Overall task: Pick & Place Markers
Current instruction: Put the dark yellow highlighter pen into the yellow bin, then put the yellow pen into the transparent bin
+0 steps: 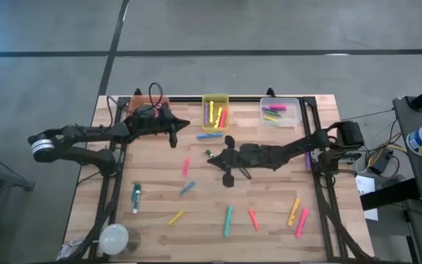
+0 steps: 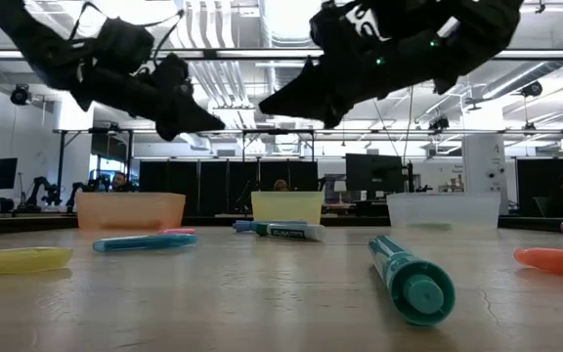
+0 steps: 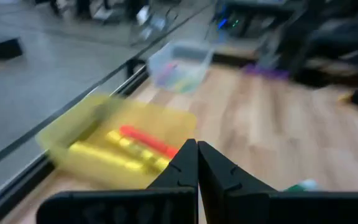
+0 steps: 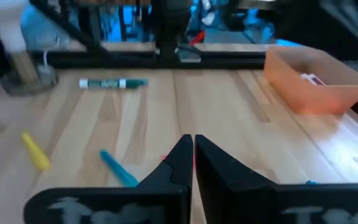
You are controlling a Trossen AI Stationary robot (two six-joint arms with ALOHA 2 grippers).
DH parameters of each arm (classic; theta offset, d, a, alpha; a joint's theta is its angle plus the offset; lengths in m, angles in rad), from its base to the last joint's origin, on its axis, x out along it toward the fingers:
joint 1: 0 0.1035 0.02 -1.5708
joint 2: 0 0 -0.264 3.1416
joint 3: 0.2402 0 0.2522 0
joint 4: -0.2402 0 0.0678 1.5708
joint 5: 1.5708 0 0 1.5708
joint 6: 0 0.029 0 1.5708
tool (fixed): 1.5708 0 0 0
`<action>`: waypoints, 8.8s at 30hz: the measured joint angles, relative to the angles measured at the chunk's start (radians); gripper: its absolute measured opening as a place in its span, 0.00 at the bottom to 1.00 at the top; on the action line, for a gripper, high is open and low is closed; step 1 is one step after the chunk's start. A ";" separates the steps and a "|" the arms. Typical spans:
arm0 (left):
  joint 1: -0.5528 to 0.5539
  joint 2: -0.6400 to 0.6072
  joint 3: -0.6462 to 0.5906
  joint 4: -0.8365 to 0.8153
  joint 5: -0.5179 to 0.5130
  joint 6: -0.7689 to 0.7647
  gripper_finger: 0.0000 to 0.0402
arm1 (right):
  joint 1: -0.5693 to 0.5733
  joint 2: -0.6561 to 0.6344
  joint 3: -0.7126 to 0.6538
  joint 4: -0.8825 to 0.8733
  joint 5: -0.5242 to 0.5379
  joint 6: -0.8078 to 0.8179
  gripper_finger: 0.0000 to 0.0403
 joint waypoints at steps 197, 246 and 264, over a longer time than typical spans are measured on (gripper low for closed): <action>-0.419 0.198 0.085 -0.455 -0.232 0.011 0.29 | -0.093 -0.162 -0.219 0.056 0.108 0.162 0.02; -1.160 0.307 0.409 -0.990 -0.435 -0.859 0.29 | -0.017 -0.160 -0.200 0.057 0.105 0.130 0.02; -1.164 0.593 0.670 -1.200 -0.294 -0.785 0.29 | -0.006 -0.160 -0.200 0.058 0.104 0.134 0.02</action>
